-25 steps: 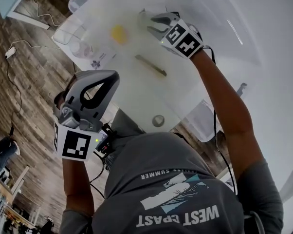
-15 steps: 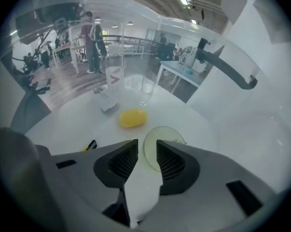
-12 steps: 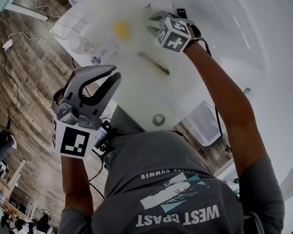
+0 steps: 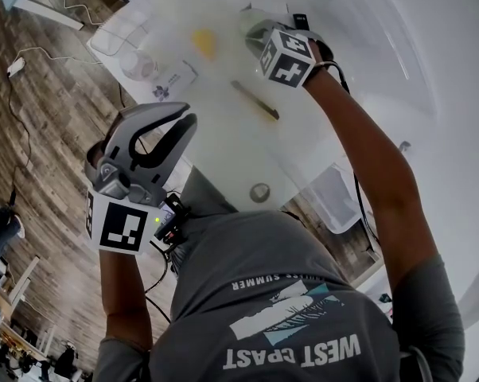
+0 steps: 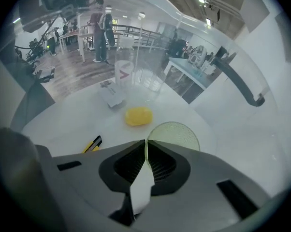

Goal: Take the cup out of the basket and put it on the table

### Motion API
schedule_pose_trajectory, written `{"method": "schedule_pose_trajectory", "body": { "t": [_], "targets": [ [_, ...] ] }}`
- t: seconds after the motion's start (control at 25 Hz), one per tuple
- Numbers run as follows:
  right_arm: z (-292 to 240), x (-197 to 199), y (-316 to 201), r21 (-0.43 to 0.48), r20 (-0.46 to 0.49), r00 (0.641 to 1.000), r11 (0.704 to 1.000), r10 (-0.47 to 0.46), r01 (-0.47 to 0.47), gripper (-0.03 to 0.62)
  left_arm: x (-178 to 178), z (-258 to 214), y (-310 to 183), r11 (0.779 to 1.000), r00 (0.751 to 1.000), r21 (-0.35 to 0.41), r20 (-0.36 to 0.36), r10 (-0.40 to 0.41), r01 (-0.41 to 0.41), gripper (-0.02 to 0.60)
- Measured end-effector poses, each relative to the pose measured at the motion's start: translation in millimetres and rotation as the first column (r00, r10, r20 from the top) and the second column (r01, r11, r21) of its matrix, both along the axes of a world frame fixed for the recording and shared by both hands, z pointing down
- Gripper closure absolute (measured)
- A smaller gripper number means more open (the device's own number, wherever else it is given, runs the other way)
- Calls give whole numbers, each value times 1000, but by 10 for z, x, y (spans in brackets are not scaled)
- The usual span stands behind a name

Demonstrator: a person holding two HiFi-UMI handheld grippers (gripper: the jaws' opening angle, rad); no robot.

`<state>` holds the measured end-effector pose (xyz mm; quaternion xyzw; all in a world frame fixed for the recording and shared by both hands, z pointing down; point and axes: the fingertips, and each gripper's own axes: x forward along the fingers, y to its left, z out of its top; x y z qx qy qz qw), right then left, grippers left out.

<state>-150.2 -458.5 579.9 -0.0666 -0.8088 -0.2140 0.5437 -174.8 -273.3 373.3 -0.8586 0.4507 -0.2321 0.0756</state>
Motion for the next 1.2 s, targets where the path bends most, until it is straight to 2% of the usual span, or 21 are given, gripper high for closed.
{"method": "schedule_pose_trajectory", "body": {
  "t": [0.36, 0.52, 0.84, 0.96, 1.2],
  "targets": [
    [-810, -12, 281, 64, 147, 989, 998, -3, -7, 565, 171, -152, 142, 999, 999, 49, 38, 14, -16, 528],
    [-1184, 19, 485, 87, 213, 977, 996, -13, -6, 564, 254, -219, 246, 998, 999, 64, 31, 21, -23, 528],
    [-1935, 145, 944, 139, 339, 940, 990, -37, -10, 563, 388, -344, 445, 996, 998, 89, 54, 26, -31, 529],
    [-2184, 207, 1186, 146, 383, 923, 989, -47, -10, 564, 419, -368, 532, 995, 998, 93, 59, 23, -29, 568],
    [-2563, 314, 1665, 155, 433, 898, 988, -72, 5, 563, 475, -417, 691, 994, 998, 104, 66, 23, -30, 572]
  ]
}}
